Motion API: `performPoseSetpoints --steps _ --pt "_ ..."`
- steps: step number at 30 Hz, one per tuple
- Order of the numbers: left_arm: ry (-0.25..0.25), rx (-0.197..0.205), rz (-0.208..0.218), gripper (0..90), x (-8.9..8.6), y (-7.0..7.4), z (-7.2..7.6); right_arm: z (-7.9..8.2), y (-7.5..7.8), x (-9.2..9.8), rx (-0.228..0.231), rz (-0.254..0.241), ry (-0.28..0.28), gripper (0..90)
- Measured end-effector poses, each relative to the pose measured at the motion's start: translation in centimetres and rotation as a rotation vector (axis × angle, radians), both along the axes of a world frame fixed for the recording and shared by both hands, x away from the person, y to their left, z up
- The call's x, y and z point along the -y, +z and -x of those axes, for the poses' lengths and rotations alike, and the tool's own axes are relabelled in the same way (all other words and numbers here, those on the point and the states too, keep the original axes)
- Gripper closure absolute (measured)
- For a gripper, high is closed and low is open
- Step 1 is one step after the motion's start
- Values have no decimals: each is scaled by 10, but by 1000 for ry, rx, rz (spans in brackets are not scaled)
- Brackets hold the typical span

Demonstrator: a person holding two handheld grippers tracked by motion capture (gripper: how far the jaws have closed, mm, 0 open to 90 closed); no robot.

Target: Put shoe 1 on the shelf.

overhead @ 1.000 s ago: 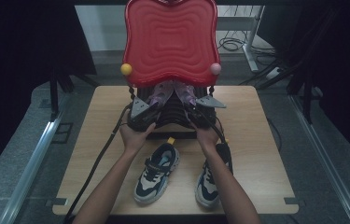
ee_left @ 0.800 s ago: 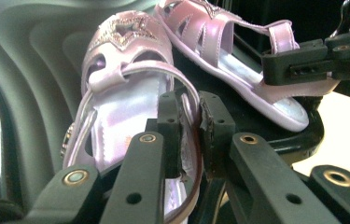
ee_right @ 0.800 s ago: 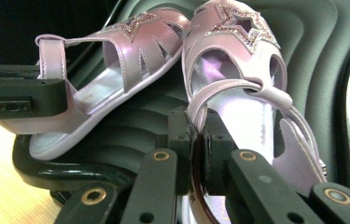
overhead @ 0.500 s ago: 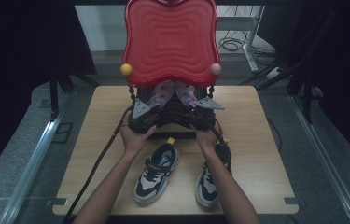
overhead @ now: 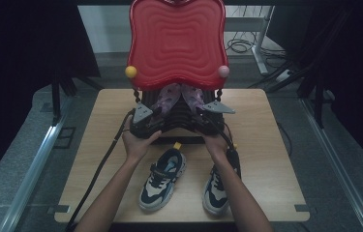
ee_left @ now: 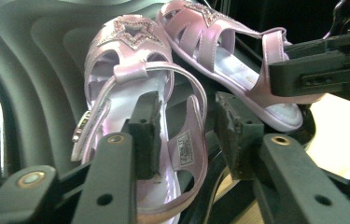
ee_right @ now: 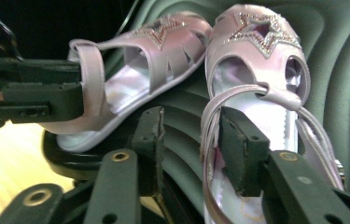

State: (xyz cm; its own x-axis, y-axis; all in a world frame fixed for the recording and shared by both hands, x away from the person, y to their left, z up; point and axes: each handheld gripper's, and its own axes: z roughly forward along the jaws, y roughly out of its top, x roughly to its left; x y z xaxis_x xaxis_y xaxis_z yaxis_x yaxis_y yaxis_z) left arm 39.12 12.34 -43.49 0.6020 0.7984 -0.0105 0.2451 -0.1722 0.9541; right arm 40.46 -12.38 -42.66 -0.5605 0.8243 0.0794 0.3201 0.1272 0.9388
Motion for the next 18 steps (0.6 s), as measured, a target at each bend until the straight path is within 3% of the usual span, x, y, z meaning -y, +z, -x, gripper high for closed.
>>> performPoseSetpoints --steps 2,5,15,18 --pt "-5 4 20 574 -3 4 5 3 4 4 -4 -31 5 576" --pt "-16 4 15 553 -7 10 12 8 10 9 -3 -50 26 565" --pt "-47 -33 35 523 -23 18 27 28 22 20 6 -72 99 536" --pt "-50 -37 45 517 -29 19 33 33 22 22 8 -58 122 531"
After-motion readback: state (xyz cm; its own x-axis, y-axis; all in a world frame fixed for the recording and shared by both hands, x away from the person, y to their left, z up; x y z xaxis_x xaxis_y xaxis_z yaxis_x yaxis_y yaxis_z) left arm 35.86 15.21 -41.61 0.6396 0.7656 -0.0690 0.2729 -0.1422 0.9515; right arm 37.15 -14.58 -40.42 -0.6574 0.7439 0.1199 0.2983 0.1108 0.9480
